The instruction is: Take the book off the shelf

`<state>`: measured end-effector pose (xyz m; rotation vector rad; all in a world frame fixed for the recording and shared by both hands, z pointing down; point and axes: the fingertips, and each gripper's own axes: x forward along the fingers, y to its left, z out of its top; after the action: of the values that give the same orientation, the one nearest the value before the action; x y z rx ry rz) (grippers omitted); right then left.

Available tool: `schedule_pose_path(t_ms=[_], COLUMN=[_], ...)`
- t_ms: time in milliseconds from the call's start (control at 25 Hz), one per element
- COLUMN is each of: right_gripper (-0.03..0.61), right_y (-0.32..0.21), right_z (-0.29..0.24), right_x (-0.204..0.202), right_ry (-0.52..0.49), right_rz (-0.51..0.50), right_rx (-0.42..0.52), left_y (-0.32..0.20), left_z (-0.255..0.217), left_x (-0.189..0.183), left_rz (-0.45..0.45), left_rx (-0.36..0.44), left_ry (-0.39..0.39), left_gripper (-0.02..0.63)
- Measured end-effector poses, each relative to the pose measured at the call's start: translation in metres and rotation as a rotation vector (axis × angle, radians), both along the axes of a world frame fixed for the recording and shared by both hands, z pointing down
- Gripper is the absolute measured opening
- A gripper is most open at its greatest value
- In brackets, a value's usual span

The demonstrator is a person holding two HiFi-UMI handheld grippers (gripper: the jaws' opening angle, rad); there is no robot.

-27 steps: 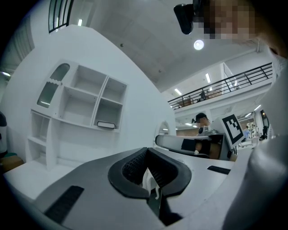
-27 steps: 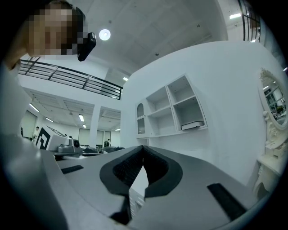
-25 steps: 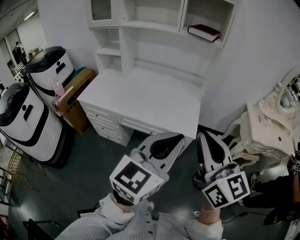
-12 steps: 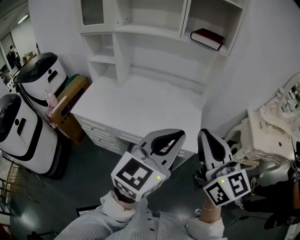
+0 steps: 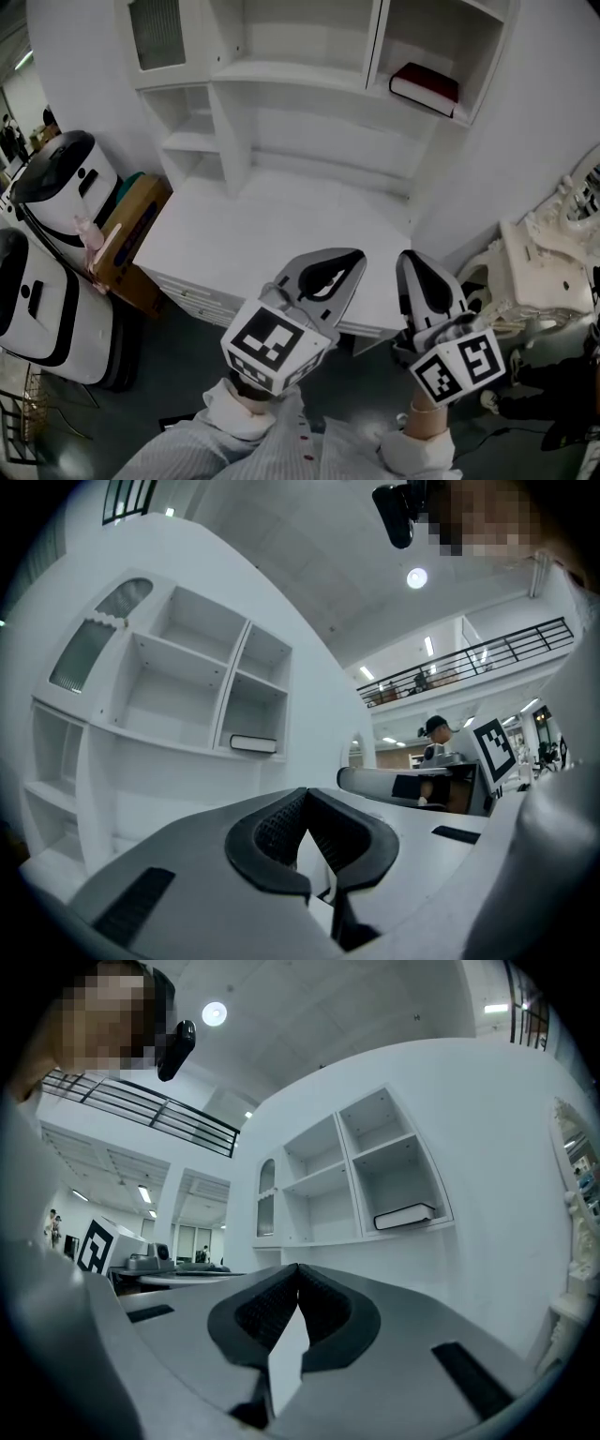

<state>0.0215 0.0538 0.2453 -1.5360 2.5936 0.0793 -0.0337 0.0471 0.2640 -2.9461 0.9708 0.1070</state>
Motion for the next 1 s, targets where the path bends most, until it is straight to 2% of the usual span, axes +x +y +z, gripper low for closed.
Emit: schedule_pose_path(t_ms=[280,520,720,1000], right_gripper=[0.014,0.014,0.014,0.014], right_y=[-0.035,-0.056,-0.081,-0.135], right_z=[0.007,0.021,0.025,0.022], right_x=[-0.002,0.004,0.015,0.042], right_ry=[-0.024,-0.036,-0.049,-0.055], right_rz=[0.07,0.085,0.092,0.083], right_rx=[-0.007,-0.048,-0.058,-0.05], left_y=[-0.041,-0.06,-0.085,-0.132], left_z=[0.012,0.023,0.03,0.024], left_x=[-0.017,-0.017,-0.006,0.027], left_rz=[0.021,0.038,0.037,0.056], left_rx=[-0.02,-0.044,-0.064,-0.044], left_ry=[-0.012,-0.024,-0.02,-0.039], left_gripper=[0.011,0.011,0.011,0.011])
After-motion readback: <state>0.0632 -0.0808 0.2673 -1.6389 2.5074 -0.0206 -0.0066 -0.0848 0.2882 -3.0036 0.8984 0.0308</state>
